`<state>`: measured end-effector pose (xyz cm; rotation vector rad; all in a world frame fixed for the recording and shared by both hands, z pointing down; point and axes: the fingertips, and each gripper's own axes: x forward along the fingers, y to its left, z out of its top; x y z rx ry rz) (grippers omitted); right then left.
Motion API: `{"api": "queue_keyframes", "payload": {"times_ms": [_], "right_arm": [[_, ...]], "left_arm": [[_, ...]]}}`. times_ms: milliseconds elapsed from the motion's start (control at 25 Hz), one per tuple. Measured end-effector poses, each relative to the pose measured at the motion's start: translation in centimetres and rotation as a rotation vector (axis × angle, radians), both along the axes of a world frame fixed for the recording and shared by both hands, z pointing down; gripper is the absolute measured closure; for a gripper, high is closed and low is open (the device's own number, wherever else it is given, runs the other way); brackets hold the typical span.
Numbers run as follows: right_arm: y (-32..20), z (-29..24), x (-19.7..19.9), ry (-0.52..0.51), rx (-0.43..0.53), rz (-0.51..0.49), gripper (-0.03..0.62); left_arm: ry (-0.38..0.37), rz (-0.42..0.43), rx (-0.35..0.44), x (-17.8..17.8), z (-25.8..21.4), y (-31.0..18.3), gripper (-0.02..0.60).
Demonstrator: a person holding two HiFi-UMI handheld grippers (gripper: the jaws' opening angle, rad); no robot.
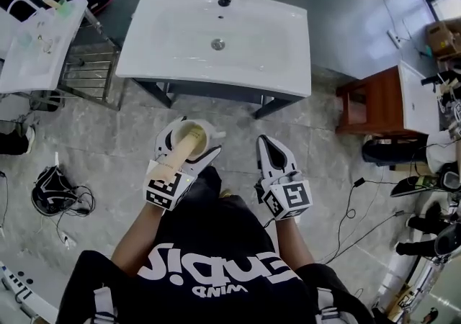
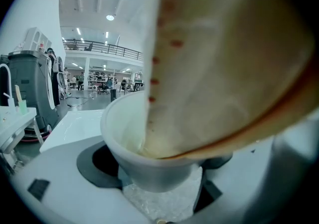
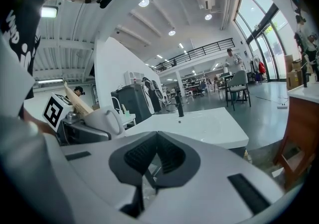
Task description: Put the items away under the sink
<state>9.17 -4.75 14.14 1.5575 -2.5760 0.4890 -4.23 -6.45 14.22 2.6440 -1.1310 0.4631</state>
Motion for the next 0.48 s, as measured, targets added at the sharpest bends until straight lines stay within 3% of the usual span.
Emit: {"api": "queue_keyframes", "payload": {"times_ms": [480], "right_arm": [[-2.1,6.5,0.5,0.014,0.013,-0.011,0.576]], "left_arm": [[0.006,0.014,0.016,1.2,6.6,-2.1,0.114]]}}
